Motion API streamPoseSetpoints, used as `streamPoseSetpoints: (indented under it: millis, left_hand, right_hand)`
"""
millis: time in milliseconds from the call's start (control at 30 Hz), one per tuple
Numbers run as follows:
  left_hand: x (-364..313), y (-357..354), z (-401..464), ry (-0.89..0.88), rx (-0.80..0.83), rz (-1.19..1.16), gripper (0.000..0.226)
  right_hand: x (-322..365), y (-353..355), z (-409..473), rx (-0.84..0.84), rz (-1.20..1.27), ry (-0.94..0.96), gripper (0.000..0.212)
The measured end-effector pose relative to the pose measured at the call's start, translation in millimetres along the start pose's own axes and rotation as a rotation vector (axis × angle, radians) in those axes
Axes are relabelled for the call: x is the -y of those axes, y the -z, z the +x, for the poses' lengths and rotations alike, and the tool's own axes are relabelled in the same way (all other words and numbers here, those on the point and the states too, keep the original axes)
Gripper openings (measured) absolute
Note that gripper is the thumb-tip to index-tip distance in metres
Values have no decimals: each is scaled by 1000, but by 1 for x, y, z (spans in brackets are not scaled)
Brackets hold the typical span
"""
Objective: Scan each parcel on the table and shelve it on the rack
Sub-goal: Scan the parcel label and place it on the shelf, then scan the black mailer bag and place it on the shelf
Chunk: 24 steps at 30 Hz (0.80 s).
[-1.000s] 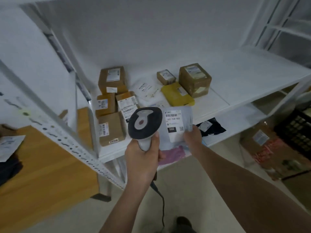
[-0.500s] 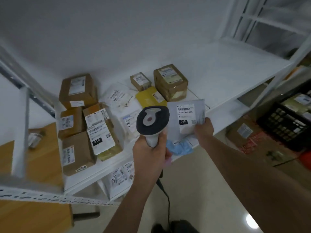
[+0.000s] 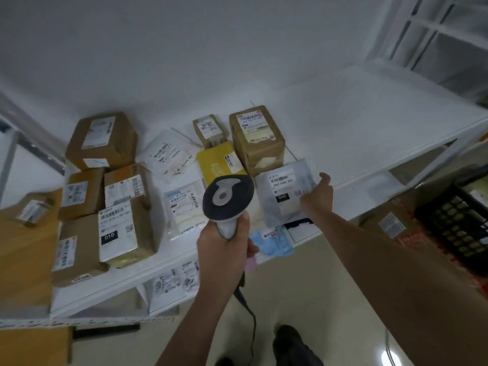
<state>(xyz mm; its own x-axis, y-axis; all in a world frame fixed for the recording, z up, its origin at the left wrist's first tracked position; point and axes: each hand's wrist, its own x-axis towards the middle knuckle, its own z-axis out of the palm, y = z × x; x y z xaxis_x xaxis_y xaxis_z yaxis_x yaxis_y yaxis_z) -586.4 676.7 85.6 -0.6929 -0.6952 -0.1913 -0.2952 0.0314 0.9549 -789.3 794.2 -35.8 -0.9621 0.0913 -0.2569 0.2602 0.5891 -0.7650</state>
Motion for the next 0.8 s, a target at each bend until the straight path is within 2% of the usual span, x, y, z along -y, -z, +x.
streamPoseSetpoints:
  millis: [33, 100, 167, 233, 300, 567, 800]
  left_hand:
    - [2, -9, 4, 21, -26, 3, 37]
    - [8, -24, 10, 69, -75, 13, 37]
    - [11, -36, 9, 111, -103, 3, 39]
    - [12, -45, 6, 142, -116, -20, 38]
    - [10, -52, 4, 156, -126, -27, 37]
    - [14, -56, 8, 187, -205, 48, 38]
    - [16, -46, 4, 190, -236, 72, 38]
  right_hand:
    - [-1, -1, 7, -6, -85, 92, 71]
    - [-9, -3, 14, 31, -294, 338, 68]
    - [-27, -7, 15, 150, -520, 554, 59]
    - [-43, -13, 14, 281, -684, 681, 54]
    - [-49, -20, 17, 362, -748, 701, 51]
    - [-20, -34, 48, 474, -821, 687, 49]
    - [-7, -60, 50, 334, -805, 696, 51]
